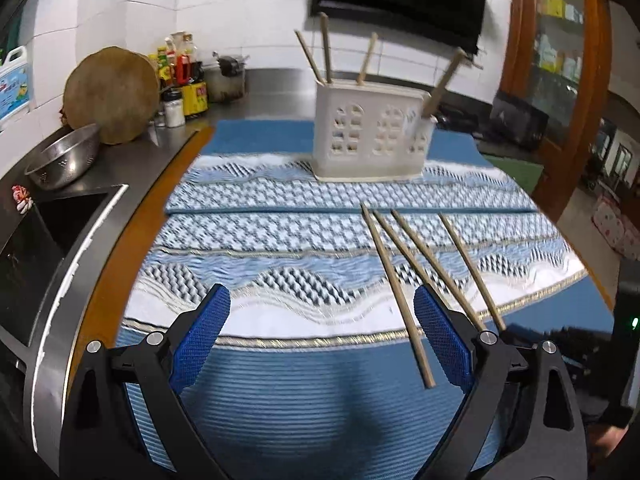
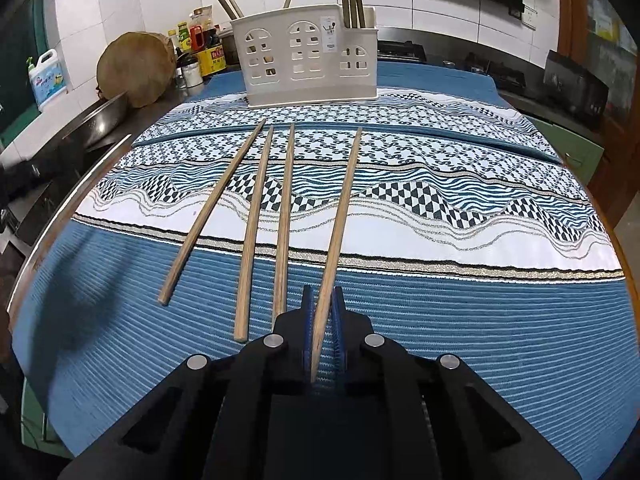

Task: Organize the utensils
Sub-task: 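Grasp a chopstick with the right tool while the left tool grasps another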

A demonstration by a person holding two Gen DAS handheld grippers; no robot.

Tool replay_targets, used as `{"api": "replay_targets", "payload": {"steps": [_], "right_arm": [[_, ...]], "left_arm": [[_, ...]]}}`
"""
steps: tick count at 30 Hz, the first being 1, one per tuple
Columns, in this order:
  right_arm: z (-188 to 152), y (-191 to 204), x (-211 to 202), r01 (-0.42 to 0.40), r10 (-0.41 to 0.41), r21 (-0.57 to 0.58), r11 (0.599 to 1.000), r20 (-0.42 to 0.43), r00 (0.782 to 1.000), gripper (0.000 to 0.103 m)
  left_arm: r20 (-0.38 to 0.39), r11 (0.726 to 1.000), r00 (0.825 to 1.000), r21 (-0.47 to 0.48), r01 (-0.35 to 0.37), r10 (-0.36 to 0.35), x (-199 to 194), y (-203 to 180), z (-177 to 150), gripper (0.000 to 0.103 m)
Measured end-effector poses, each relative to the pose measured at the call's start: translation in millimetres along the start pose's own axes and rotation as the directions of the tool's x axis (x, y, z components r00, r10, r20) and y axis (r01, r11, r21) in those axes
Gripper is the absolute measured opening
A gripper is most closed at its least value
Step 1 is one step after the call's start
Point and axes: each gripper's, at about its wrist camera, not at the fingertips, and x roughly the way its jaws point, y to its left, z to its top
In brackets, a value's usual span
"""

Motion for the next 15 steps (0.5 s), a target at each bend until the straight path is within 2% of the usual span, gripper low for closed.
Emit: {"api": "replay_targets", "payload": {"steps": [3,7,12,15], "right_arm": [[-2,-4,-2,-0.004,0.004,0.007,1.0,-0.001,1.0,0.008],[-6,-14,-7,0.001,-0.001,0.026,1.0,0.001,1.0,0.007],[-11,-25,-12,0.008,-0.008,0.046,0.999,0.002,1.0,0.007],[-14,-28,-14,0.006,-0.006,0.05,0.999,0.005,1.0,0.007]], "left_arm": [[-0.028,1.0,0.999,0.013,0.024,-0.024,7,-10,-9,0.09],[-0.078,0.997,0.995,0.029,0.072,-0.07,20,-26,-20,0.078],[-0.125,0.991,0.985,0.043,0.123,-0.117,33,-44,-27,0.059],[-0.154,0.989,0.979,0.044,0.145,-0.137,42,-53,-31,0.052]]}}
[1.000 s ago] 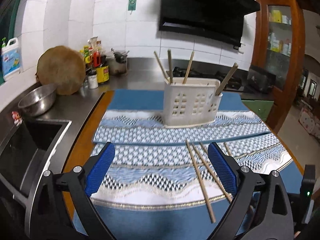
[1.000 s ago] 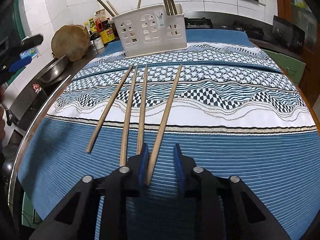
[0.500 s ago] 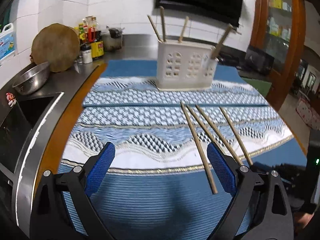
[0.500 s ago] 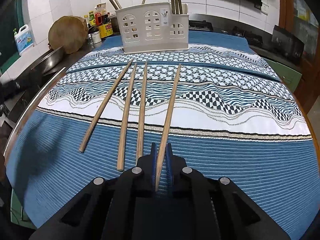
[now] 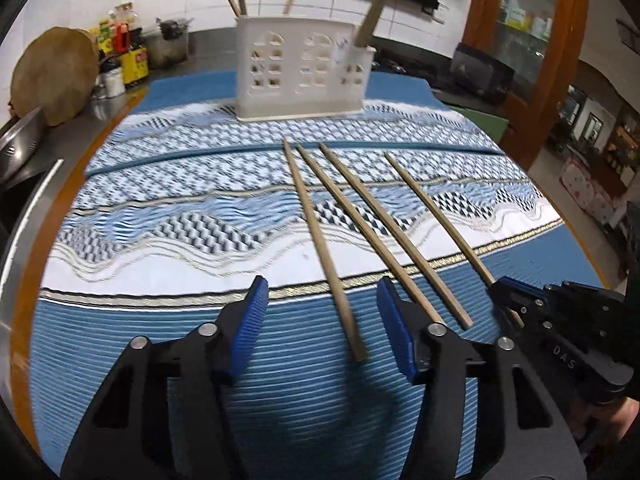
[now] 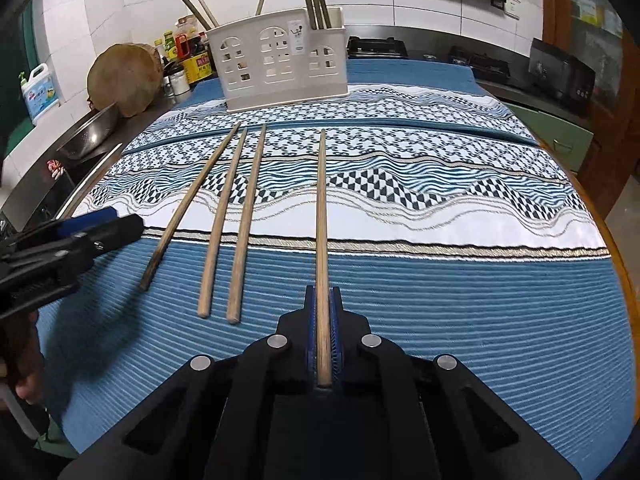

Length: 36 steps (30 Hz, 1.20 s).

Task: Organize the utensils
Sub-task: 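Grasp a chopstick with the right tool while the left tool grasps another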

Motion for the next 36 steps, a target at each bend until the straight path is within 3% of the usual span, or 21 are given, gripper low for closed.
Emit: {"api": "replay_targets", "payload": {"steps": [5,9,16,25,32,36], "right_arm": [[-2,-3,-1,-0.007,0.007,0.005,1.0,0.012,1.0,0.007],[-3,-5,-1,-0.018,0.018,0.015,1.0,0.018,1.0,0.007],[-3,-8,-1,-0.042,0.041,0.033,0.999,0.021,0.999,0.007],[-3,-5,-1,-0.031,0.031,0.018,0.999,0.018,0.999,0.008],[-3,-4,0,-0.015,0.015,0.001,1.0,0.017,1.0,0.007],[-2,-2,1,-0.006,0.006,-0.006,1.0,0.016,1.0,0.007]], "left_arm": [[-0.03,1.0,0.999,0.003,0.022,-0.021,11,-7,-1,0.043],[-0.048,1.0,0.998,0.006,0.027,-0.027,18,-9,0,0.028],[-0.063,1.0,0.998,0.011,-0.002,0.002,26,-11,0,0.025],[-0.06,0.993,0.993,0.076,-0.093,0.098,28,-18,1,0.01],[-0.067,0.997,0.996,0.029,-0.065,0.067,27,-9,4,0.008],[-0.068,0.996,0.995,0.061,-0.072,0.076,28,-13,2,0.01]]}}
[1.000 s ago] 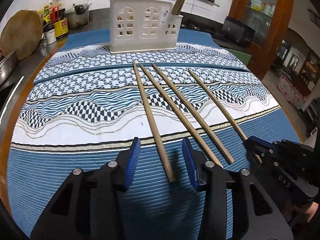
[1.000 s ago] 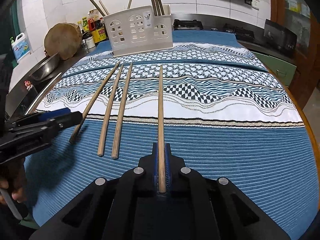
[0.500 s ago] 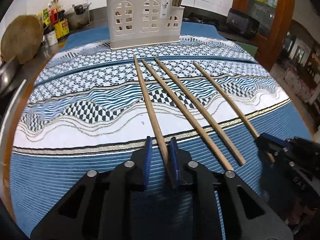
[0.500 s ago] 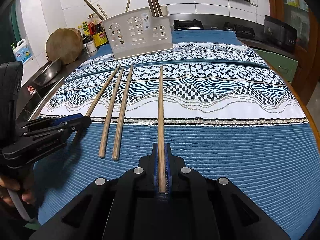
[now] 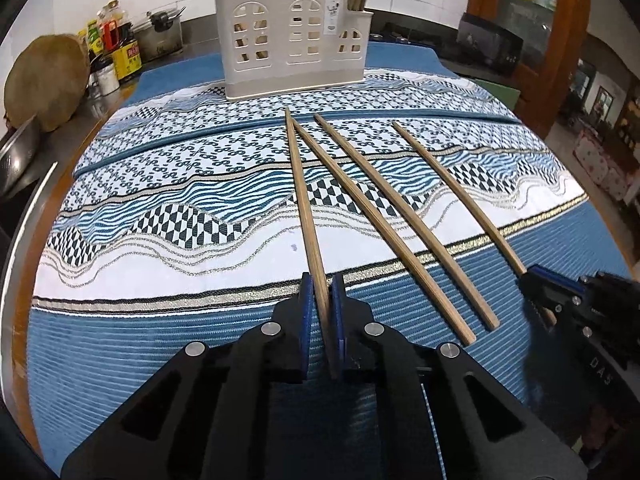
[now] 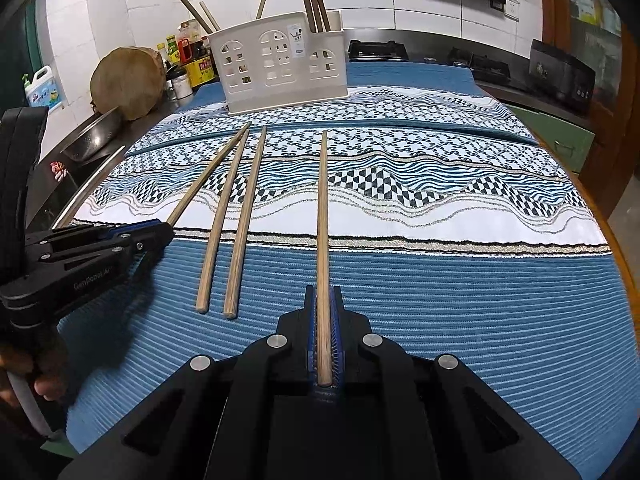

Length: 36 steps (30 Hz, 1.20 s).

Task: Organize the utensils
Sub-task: 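Grasp a chopstick with the right tool while the left tool grasps another, then lift both held chopsticks upright over the white utensil holder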

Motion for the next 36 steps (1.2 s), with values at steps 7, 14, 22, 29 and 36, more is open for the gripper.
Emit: {"api": "replay_targets", "payload": {"steps": [7,14,22,29,36], "right_arm": [[0,-1,-1,-0.002,0.002,0.005,1.0,-0.001,1.0,0.007],[11,-5,-19,-0.016,0.016,0.006,1.0,0.037,0.999,0.007],[52,-7,-60,-0.037,0.04,-0.022,0.999,0.152,0.988,0.007],[100,-14,-77,-0.069,0.076,-0.043,0.997,0.198,0.977,0.007],[151,-20,-80,-0.096,0.107,-0.068,0.993,0.195,0.975,0.007]], "left_arm": [[0.008,0.999,1.0,-0.031,0.024,-0.024,-1,5,0,0.008],[0.073,0.995,0.995,-0.075,0.07,-0.064,-21,21,8,0.006],[0.201,0.993,0.976,-0.07,0.098,-0.082,-60,32,26,0.006],[0.266,0.993,0.96,-0.052,0.106,-0.089,-77,39,42,0.006],[0.289,0.991,0.952,-0.052,0.12,-0.1,-83,54,60,0.005]]}}
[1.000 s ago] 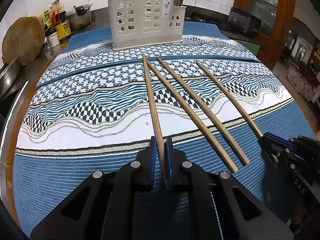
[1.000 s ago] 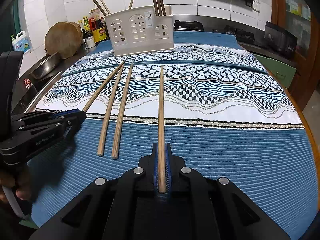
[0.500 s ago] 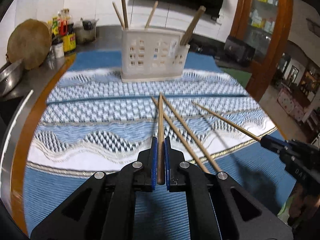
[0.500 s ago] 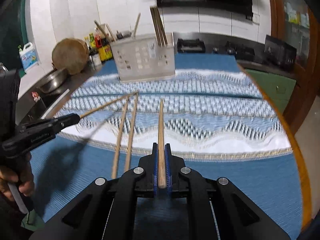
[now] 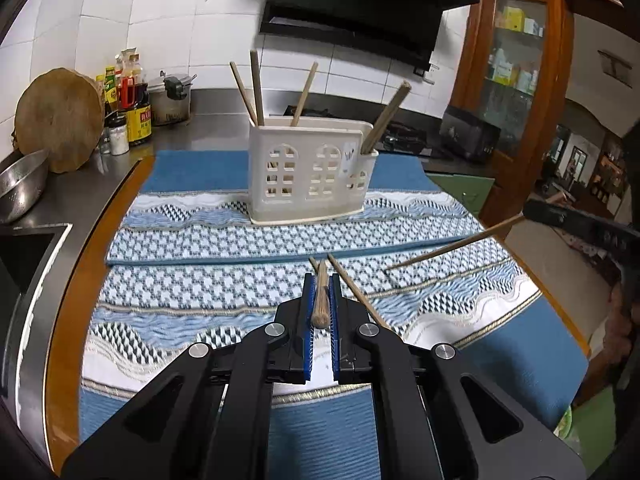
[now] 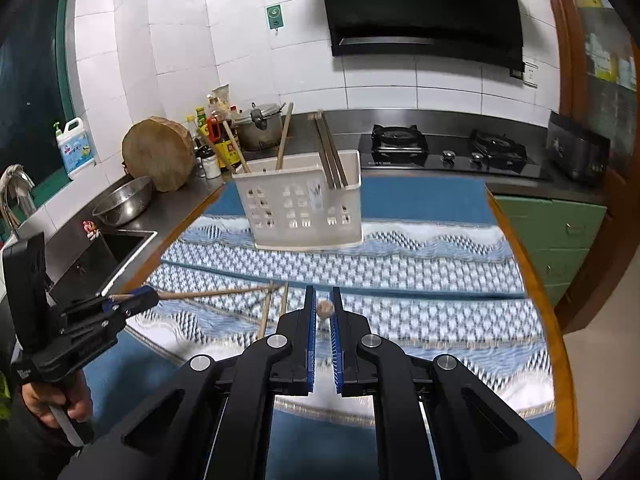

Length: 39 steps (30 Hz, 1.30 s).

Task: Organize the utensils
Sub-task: 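Lift both held chopsticks upright over the white utensil holder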

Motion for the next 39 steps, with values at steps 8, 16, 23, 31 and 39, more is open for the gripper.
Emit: {"api": "replay_targets", "payload": {"steps": [8,16,23,31,39], "right_arm": [[79,-14,5,0.047,-0.046,-0.032,0.998,0.025,0.999,0.007],[152,-13,14,0.102,-0.097,-0.068,0.992,0.064,0.993,0.007],[182,-4,47,0.103,-0.101,-0.092,0.99,0.028,0.995,0.007],[184,4,94,0.12,-0.129,-0.135,0.983,-0.06,0.99,0.007],[177,3,121,0.114,-0.128,-0.14,0.984,-0.098,0.987,0.009]], "left_arm": [[0.001,1.0,1.0,0.007,0.027,-0.027,5,14,34,0.005],[0.005,0.999,0.999,0.023,0.044,-0.044,10,21,62,0.005],[0.021,0.998,0.999,0.057,0.04,-0.041,11,19,82,0.005],[0.031,0.997,0.999,0.071,0.041,-0.043,11,18,98,0.005],[0.097,0.995,0.994,0.096,0.038,-0.047,-1,10,135,0.005]]}}
